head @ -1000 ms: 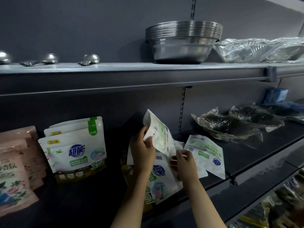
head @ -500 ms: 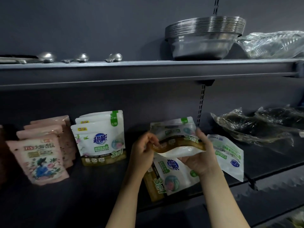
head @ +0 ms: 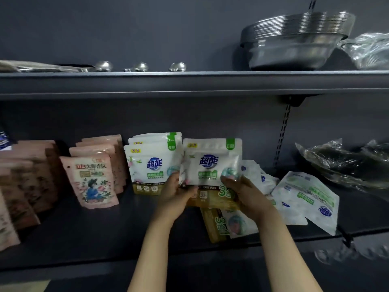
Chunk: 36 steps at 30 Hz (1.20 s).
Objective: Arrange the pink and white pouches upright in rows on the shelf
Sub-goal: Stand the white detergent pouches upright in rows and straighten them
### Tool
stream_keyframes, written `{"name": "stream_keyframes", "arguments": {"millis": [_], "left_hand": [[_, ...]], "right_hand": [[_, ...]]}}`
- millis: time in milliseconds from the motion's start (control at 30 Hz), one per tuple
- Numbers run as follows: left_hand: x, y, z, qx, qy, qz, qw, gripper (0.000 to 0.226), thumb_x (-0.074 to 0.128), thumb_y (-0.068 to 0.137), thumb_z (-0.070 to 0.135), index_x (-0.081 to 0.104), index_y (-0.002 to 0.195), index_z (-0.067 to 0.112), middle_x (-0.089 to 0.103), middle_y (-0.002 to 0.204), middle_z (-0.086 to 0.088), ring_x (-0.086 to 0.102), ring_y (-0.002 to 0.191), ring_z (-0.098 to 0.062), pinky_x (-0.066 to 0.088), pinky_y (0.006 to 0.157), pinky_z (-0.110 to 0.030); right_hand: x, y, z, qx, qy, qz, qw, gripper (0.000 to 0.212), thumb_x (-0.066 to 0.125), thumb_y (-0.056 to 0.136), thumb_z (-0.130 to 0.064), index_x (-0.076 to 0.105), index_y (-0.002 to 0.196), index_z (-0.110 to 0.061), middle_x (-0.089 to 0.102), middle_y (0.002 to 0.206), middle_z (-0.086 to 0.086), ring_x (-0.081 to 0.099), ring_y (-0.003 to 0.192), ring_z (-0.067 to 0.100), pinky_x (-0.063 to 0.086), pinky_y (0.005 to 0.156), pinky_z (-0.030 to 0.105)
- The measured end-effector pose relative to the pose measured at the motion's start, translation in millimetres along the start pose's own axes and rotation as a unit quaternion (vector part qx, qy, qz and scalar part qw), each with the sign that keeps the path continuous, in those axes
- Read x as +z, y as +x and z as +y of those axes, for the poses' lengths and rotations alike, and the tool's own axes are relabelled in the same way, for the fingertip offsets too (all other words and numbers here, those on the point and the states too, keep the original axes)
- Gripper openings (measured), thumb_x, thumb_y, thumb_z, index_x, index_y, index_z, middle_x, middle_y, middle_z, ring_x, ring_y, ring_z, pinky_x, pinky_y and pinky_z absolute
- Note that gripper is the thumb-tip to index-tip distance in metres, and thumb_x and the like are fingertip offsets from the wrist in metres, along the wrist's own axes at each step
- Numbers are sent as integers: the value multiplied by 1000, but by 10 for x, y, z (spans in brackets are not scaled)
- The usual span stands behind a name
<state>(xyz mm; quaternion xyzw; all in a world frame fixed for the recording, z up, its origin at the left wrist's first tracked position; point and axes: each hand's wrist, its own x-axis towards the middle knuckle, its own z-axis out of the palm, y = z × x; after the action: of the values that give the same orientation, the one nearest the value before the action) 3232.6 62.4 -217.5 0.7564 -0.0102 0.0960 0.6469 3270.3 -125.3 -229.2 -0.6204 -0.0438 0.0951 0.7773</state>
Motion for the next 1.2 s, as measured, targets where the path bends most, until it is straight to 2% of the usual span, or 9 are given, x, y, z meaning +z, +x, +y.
{"name": "stream_keyframes", "arguments": {"millis": [67, 133, 267, 433, 533, 700, 933, 1067, 1200], "left_hand": [[-101, -22, 5, 29, 26, 55, 998, 39, 66, 82, 8, 52, 114, 25, 60, 108, 12, 56, 97, -3, 46, 82, -20], [-192, -31, 5, 54, 49, 109, 991, 38, 64, 83, 5, 51, 114, 23, 58, 100, 14, 54, 86, 3, 42, 70, -12], [-344, -27, -102, 58, 103, 198, 973, 39, 63, 82, 6, 55, 119, 16, 62, 103, 6, 58, 84, -6, 45, 74, -20], [-523, -55, -274, 42, 88, 278, 956, 35, 63, 81, 1, 59, 114, 13, 65, 96, 2, 57, 75, -1, 42, 66, -17], [-603, -38, -380, 3, 85, 303, 949, 33, 64, 80, 3, 60, 112, 11, 67, 102, -4, 61, 87, -15, 43, 78, -24], [-655, -12, -489, -32, 69, 276, 958, 42, 67, 78, -1, 58, 118, 10, 66, 109, -6, 58, 94, -15, 40, 82, -22], [-713, 46, -523, -35, 69, 259, 963, 44, 68, 78, 0, 57, 120, 9, 64, 114, -6, 51, 96, -9, 38, 85, -21], [-734, 91, -581, -34, 69, 262, 962, 43, 69, 78, 1, 58, 119, 9, 66, 115, -8, 59, 106, -20, 39, 85, -23], [-742, 124, -603, -28, 71, 258, 963, 41, 67, 80, 1, 57, 119, 8, 65, 115, -10, 58, 106, -21, 39, 86, -24]], "right_hand": [[130, 26, 2, -26, -158, -1, 987, 32, 65, 85, -38, 65, 110, -18, 73, 104, 3, 68, 98, 21, 54, 89, 41], [318, 56, 16, -68, -274, 9, 959, 28, 57, 90, -38, 67, 103, -16, 72, 100, 0, 67, 96, 18, 54, 84, 37], [696, 142, 107, -93, -404, 113, 903, 39, 55, 88, -45, 63, 101, -10, 67, 96, 5, 63, 91, 22, 47, 74, 31], [1026, 198, 231, -131, -416, 105, 894, 40, 58, 89, -38, 60, 105, -2, 66, 105, 10, 61, 96, 23, 37, 68, 23], [1164, 222, 338, -132, -422, 103, 891, 41, 63, 87, -34, 56, 109, 1, 63, 112, 13, 56, 106, 25, 37, 73, 23], [1288, 260, 489, -125, -408, 122, 896, 53, 72, 80, -25, 46, 121, -4, 52, 124, 10, 52, 113, 20, 38, 78, 16], [1335, 339, 536, -123, -421, 129, 889, 53, 70, 81, -20, 43, 124, -5, 48, 127, 10, 51, 113, 20, 36, 78, 15], [1348, 377, 541, -116, -427, 132, 887, 53, 69, 82, -19, 42, 125, -5, 47, 128, 11, 49, 115, 22, 36, 81, 18], [1356, 392, 520, -107, -427, 132, 888, 52, 68, 83, -22, 43, 126, -6, 46, 130, 10, 49, 117, 21, 39, 85, 19]]}}
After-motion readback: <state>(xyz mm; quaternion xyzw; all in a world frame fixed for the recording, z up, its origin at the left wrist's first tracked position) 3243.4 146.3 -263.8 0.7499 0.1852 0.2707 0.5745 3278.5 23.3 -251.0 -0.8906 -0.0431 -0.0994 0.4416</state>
